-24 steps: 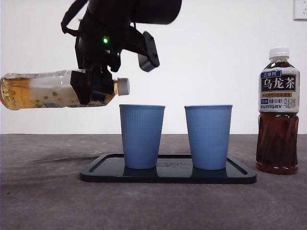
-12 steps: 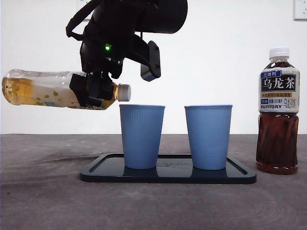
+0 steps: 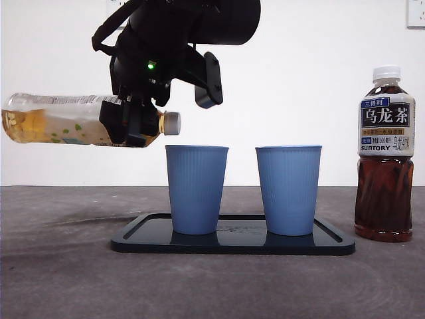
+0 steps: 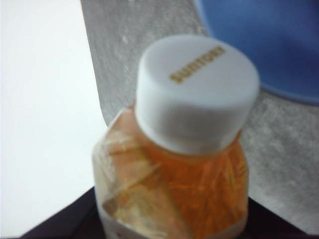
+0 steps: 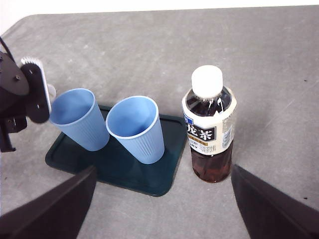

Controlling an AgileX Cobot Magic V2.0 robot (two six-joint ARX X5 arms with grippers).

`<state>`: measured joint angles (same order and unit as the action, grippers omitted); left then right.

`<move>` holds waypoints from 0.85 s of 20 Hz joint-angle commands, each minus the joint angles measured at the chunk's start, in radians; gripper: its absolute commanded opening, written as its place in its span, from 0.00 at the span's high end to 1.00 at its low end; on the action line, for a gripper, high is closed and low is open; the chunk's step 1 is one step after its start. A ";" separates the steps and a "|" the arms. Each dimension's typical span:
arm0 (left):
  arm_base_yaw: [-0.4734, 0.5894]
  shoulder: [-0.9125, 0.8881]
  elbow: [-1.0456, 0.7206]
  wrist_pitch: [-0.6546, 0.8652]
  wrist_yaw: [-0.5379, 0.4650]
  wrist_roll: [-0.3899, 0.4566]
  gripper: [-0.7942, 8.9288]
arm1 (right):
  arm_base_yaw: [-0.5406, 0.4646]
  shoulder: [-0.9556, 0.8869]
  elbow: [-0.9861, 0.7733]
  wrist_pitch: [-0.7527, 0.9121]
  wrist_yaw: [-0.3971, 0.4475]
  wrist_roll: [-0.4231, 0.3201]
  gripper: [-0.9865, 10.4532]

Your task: Pour the drink into the cup

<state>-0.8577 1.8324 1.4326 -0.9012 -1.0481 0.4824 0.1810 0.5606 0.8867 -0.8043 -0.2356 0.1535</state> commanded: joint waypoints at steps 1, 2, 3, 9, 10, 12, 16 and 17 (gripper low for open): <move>-0.014 -0.060 0.032 0.000 -0.011 -0.127 0.71 | 0.001 0.005 0.012 0.000 0.000 -0.004 0.54; -0.014 -0.085 0.032 0.000 0.039 -0.169 0.71 | 0.001 0.005 0.011 -0.005 0.000 -0.004 0.54; -0.013 -0.113 0.032 0.001 0.097 -0.219 0.71 | 0.001 0.006 0.011 -0.011 0.000 -0.004 0.54; 0.008 -0.296 0.032 0.027 0.356 -0.443 0.71 | 0.001 0.006 0.011 -0.036 0.000 -0.004 0.54; 0.021 -0.323 0.031 0.037 0.401 -0.469 0.71 | 0.001 0.006 0.011 -0.036 -0.001 -0.004 0.54; 0.061 -0.376 0.028 0.061 0.476 -0.507 0.71 | 0.001 0.006 0.011 -0.040 -0.004 -0.008 0.54; 0.166 -0.481 -0.038 0.141 0.614 -0.522 0.71 | 0.001 0.006 0.011 -0.074 -0.004 -0.017 0.54; 0.197 -0.511 -0.072 0.173 0.654 -0.523 0.71 | 0.001 0.006 0.011 -0.081 -0.004 -0.020 0.54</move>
<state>-0.6529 1.3205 1.3411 -0.7483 -0.3878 -0.0360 0.1810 0.5606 0.8867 -0.8906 -0.2363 0.1452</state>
